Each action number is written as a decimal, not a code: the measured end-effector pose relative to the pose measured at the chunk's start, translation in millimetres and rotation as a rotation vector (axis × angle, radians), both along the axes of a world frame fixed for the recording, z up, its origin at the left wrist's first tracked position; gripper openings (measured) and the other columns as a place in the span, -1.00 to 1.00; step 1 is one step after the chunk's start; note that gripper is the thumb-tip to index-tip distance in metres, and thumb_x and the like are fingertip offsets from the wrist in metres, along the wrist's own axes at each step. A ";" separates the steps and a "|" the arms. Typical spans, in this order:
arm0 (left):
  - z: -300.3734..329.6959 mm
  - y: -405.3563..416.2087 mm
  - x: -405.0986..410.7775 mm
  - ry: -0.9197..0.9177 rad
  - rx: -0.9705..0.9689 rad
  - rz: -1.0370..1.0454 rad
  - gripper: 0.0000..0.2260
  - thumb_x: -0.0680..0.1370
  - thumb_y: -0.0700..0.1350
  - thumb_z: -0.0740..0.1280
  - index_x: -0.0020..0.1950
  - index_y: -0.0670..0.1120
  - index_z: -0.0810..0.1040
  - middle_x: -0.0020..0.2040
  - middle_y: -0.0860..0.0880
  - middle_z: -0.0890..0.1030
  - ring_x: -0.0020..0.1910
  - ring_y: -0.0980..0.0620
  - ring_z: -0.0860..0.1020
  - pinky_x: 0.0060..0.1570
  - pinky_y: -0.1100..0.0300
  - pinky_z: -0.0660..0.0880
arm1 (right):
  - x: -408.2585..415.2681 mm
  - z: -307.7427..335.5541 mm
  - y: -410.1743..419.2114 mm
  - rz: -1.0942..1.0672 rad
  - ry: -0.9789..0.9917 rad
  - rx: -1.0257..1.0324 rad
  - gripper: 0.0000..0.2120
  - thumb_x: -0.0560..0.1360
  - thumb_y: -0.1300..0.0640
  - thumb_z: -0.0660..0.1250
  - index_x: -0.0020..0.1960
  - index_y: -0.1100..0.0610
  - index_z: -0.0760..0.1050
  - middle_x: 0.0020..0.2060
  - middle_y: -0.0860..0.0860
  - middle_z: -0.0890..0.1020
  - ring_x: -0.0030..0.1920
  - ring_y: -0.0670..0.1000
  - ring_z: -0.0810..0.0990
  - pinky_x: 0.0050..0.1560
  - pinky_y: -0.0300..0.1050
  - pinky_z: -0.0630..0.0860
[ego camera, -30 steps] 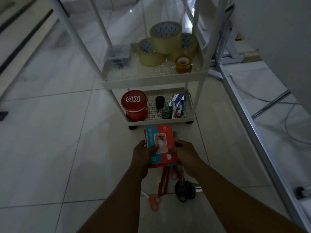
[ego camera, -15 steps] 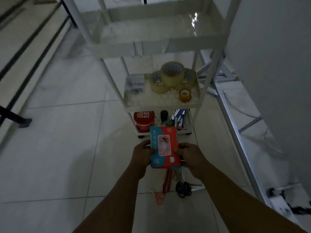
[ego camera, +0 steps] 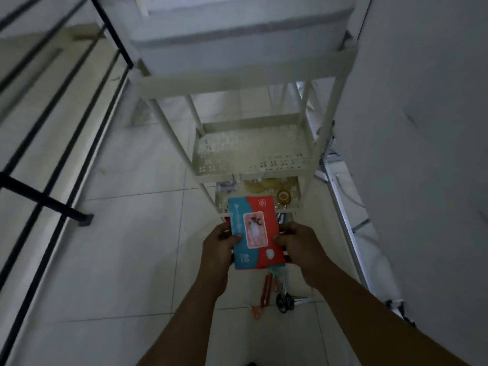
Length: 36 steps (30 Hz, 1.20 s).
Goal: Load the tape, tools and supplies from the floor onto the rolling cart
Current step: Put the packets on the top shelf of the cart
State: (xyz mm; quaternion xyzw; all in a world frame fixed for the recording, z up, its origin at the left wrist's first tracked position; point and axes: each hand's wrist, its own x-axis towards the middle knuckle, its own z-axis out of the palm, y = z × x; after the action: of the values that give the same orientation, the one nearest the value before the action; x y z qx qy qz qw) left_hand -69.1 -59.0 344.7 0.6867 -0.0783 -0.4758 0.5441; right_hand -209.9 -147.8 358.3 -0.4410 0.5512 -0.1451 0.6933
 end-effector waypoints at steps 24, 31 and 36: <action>65.7 -158.6 115.2 -0.638 0.151 -0.126 -0.56 0.37 -0.25 0.28 0.25 -0.13 0.48 0.01 -0.04 0.63 -0.03 -0.04 0.65 -0.10 -0.02 0.65 | 156.9 53.2 -154.4 -0.033 0.335 -0.375 -0.81 0.50 0.27 0.33 0.09 0.27 0.59 0.03 0.17 0.67 -0.05 0.11 0.68 0.02 0.01 0.64; 39.8 -157.1 125.3 -1.178 0.166 -0.483 -0.57 0.45 0.01 0.46 0.25 -0.12 0.52 0.16 -0.10 0.59 0.16 -0.07 0.54 0.20 -0.01 0.51 | 187.9 34.8 -150.6 0.071 0.367 -0.354 -0.77 0.50 0.15 0.36 0.10 0.24 0.58 0.01 0.14 0.67 -0.11 0.06 0.67 -0.07 -0.07 0.64; 25.9 -152.1 124.7 -1.209 0.250 -0.715 -0.66 0.55 -0.05 0.31 0.30 -0.13 0.46 0.11 -0.14 0.62 0.07 -0.10 0.62 0.02 0.04 0.60 | 191.4 29.9 -144.7 0.177 0.480 -0.446 -0.83 0.48 0.11 0.36 0.00 0.18 0.62 -0.11 0.10 0.69 -0.18 0.05 0.67 -0.13 -0.09 0.61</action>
State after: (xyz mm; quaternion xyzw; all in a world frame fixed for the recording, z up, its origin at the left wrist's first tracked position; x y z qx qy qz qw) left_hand 55.7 -211.1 370.6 0.8197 -0.5316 -0.1667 0.1332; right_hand -18.5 -292.5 388.1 -0.6495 0.6130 -0.0936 0.4401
